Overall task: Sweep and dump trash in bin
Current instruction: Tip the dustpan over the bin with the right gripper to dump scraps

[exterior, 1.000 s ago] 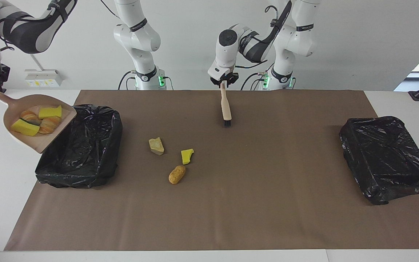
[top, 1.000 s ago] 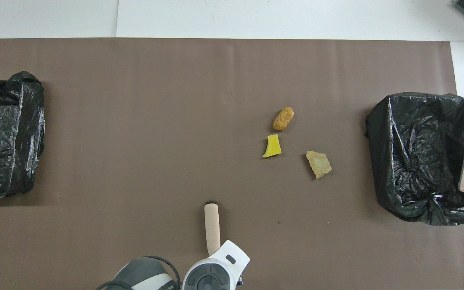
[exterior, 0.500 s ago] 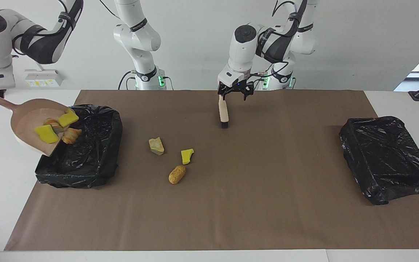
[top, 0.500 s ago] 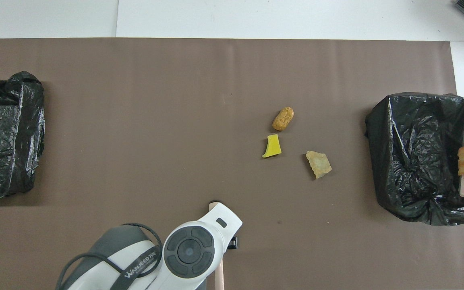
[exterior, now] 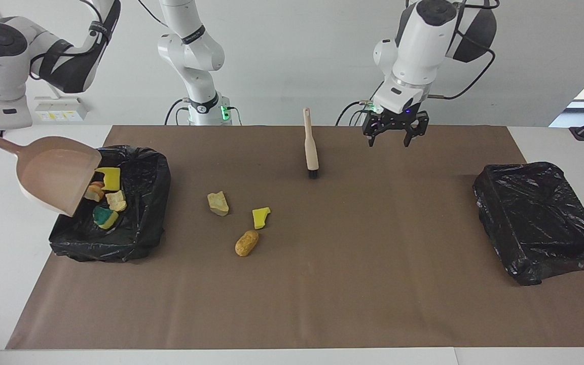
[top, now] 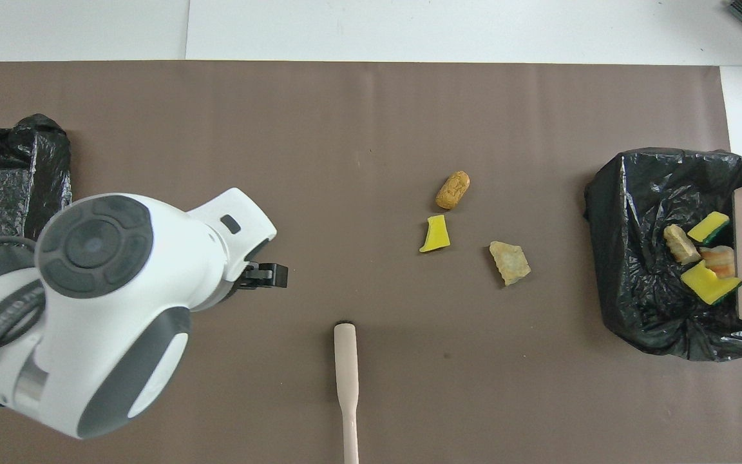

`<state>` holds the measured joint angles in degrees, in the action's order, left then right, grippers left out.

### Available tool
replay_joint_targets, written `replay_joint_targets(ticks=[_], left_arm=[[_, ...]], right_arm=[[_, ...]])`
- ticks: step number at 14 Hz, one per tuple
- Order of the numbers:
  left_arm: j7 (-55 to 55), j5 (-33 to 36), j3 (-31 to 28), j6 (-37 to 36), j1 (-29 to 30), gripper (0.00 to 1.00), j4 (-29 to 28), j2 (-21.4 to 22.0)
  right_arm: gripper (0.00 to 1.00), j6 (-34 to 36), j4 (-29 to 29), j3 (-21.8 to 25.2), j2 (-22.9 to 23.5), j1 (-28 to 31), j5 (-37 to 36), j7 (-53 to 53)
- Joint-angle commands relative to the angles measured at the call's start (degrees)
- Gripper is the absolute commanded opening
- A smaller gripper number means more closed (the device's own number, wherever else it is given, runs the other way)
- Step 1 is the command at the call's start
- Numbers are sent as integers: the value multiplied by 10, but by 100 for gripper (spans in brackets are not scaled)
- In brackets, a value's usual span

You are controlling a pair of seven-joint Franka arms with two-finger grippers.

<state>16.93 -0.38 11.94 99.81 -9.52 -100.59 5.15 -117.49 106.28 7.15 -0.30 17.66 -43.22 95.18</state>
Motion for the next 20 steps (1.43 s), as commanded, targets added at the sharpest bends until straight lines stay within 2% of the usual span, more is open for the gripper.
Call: replay_joint_targets(ticks=[1, 5, 7, 9, 12, 15, 18, 20], left_arm=[[-78, 8, 8, -71, 55, 100, 84, -17], [-128, 13, 5, -128, 95, 100, 118, -16], [-166, 9, 4, -166, 120, 100, 143, -19], [-182, 6, 0, -171, 129, 100, 143, -24], [-183, 6, 2, -175, 133, 100, 143, -24], [-183, 6, 2, -176, 132, 100, 143, -25], [-183, 6, 2, -177, 132, 100, 146, -26], [-184, 8, -1, -181, 123, 100, 146, -26]], right_arm=[[0, -1, 3, 0, -11, -4, -36, 33], [0, 18, -29, -4, -27, -6, -28, 50], [0, 66, -57, -24, -35, -5, 15, 5], [0, 133, -80, -41, -34, -17, 54, -53], [0, 196, -80, -83, -36, -45, 66, -195], [0, 266, -80, -127, -47, -54, 135, -376], [0, 292, -77, -153, -51, -82, 194, -514], [0, 300, -76, -155, -50, -129, 226, -630]])
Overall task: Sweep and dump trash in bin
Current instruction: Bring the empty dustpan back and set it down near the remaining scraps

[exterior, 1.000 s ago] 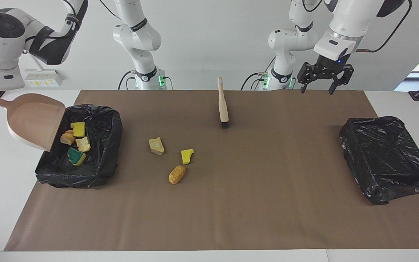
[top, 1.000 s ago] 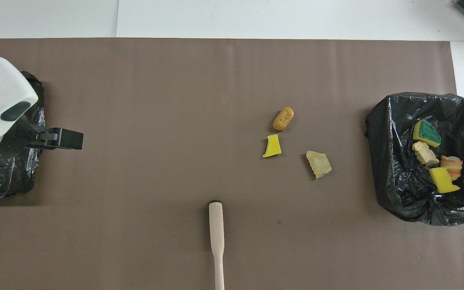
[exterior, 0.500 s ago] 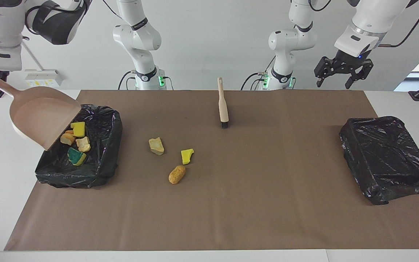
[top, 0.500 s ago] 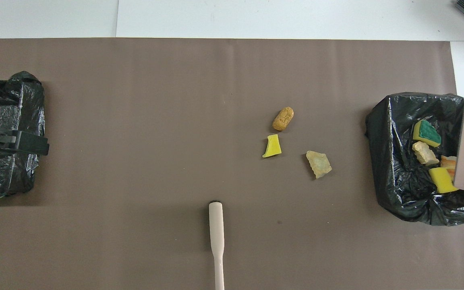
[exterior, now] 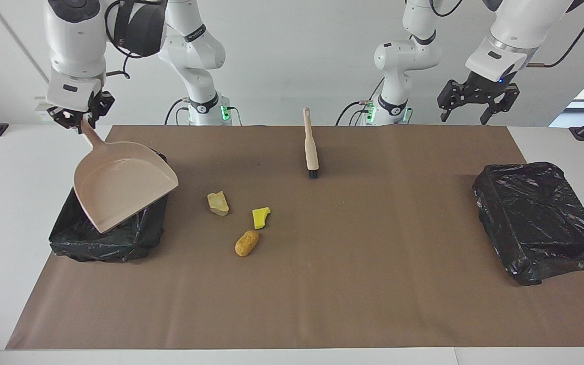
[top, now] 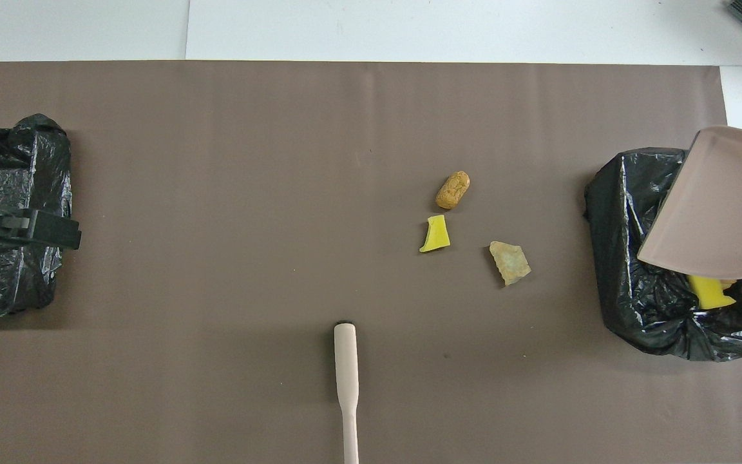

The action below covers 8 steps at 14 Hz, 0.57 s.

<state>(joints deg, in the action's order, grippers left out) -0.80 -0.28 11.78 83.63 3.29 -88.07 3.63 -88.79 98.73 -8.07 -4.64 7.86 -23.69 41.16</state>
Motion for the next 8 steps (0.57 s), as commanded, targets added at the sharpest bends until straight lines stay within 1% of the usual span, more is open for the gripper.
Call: replay_joint_targets(ticks=[1, 2, 3, 6, 7, 8], left_arm=[[-10, 8, -9, -21, -20, 100, 21, -11], [-20, 6, -40, -23, -46, 100, 21, -12], [-23, 5, -61, -23, -57, 100, 21, -12], [-24, 5, -75, -38, -71, 100, 22, -12], [-25, 5, -76, -46, -75, 100, 23, -13], [-25, 5, -82, -48, -80, 100, 29, -13]], right_arm=[[0, 14, 1, -3, -2, -52, 51, -157], [0, 18, 0, -3, 3, -74, 71, -228], [0, 17, -1, -3, 14, -99, 96, -289], [0, -11, -5, -3, 47, -133, 196, -423], [0, -18, -6, -3, 55, -147, 213, -454], [0, -19, -6, -3, 72, -174, 219, -496]])
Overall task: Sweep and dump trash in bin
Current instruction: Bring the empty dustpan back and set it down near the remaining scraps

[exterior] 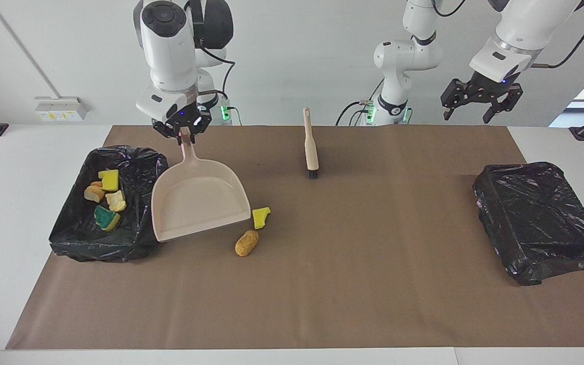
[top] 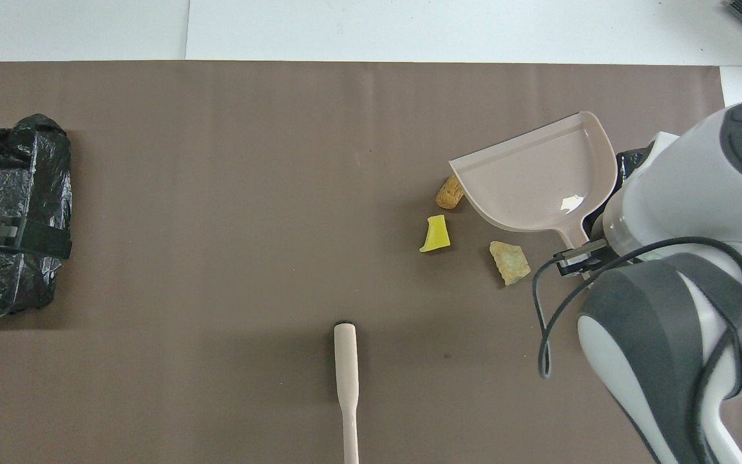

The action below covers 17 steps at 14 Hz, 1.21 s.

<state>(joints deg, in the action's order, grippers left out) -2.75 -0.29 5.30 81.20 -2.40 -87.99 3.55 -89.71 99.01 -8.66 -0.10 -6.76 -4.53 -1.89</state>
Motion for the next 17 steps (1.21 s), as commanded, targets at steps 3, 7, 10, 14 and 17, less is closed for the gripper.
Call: replay_joint_targets(ticks=[3, 7, 10, 14, 17], left_arm=[[-5, 4, -39, -34, -50, 100, 38, -20], [-10, -8, -51, -55, -47, 100, 68, -38], [-11, -30, -50, -67, -28, 100, 92, -54], [-11, -32, -48, -60, -29, 100, 90, -46], [-11, -29, -47, -48, -29, 100, 90, -45]], right_arm=[[0, -52, -46, 3, 94, -90, 61, -209], [0, -113, -84, 3, 161, -153, 94, -281], [0, -177, -104, 3, 216, -202, 92, -357], [0, -223, -181, 7, 311, -254, 65, -406], [0, -263, -168, 5, 311, -253, 49, -403]])
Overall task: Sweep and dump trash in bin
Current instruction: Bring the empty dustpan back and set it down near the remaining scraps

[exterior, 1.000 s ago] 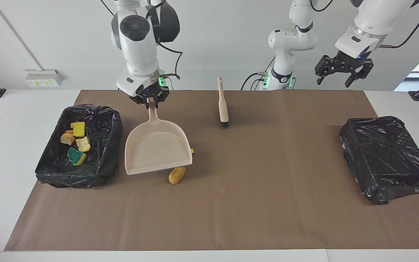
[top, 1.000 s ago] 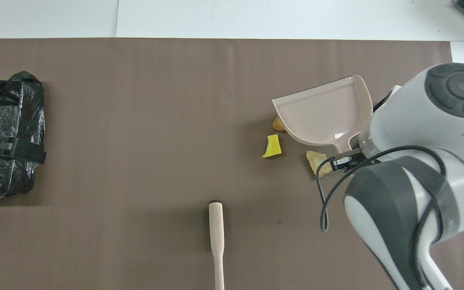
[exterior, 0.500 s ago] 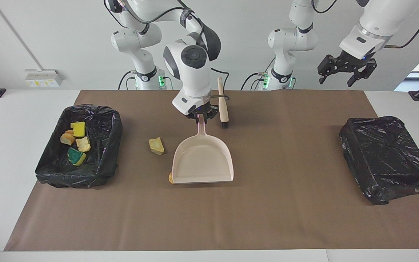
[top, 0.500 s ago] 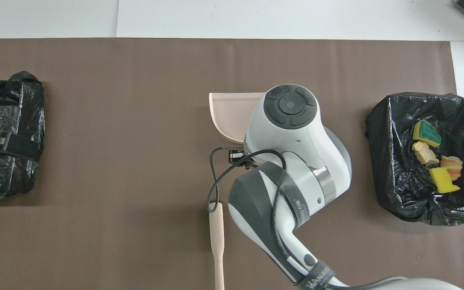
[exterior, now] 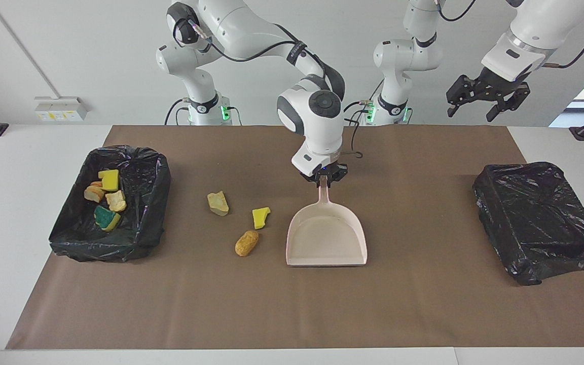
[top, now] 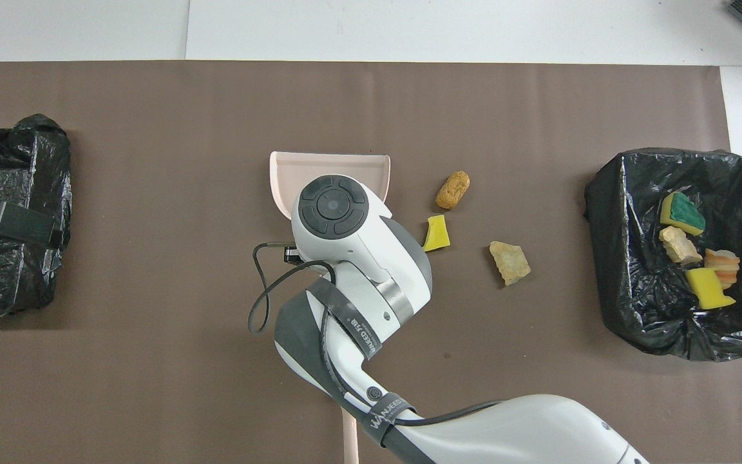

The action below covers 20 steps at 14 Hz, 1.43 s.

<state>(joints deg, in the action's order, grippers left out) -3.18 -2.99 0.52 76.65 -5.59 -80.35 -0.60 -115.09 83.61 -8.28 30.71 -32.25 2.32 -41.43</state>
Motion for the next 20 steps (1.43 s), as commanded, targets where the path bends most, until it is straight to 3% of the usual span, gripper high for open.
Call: replay_joint_targets(ticks=[1, 3, 4, 5, 8, 10, 14, 16, 18, 20], left_arm=[[-5, -3, 1, 8, 3, 100, 13, -3], [-2, -4, 1, 6, 3, 100, 11, -2], [-1, -4, 1, 7, 3, 100, 11, -2], [0, -3, 1, 9, 4, 100, 11, -2], [0, -4, 5, 8, -3, 100, 10, -1], [-5, -3, 6, 15, -3, 100, 8, 2], [-3, -3, 9, 47, -7, 100, 8, -6], [0, -3, 9, 60, -20, 100, 8, -11], [2, -4, 9, 83, -46, 100, -7, -17], [19, -4, 10, 108, -74, 100, -25, -26]], right_arm=[[0, -18, -3, 1, 3, 1, -27, -8], [0, -40, 11, 1, 4, 7, -26, -8], [8, -42, 11, 0, 4, 7, -22, -8], [27, -44, 12, 0, 4, 8, -22, -8], [55, -43, 24, 0, 2, 5, -28, -1], [100, -16, 24, 1, -6, -3, -34, -4], [100, 84, 44, 0, -83, -4, -24, -3], [100, 94, 121, -3, -164, -3, -14, -1], [100, 99, 208, -3, -248, -7, 42, 10], [100, 89, 283, -4, -300, -38, 78, 3]])
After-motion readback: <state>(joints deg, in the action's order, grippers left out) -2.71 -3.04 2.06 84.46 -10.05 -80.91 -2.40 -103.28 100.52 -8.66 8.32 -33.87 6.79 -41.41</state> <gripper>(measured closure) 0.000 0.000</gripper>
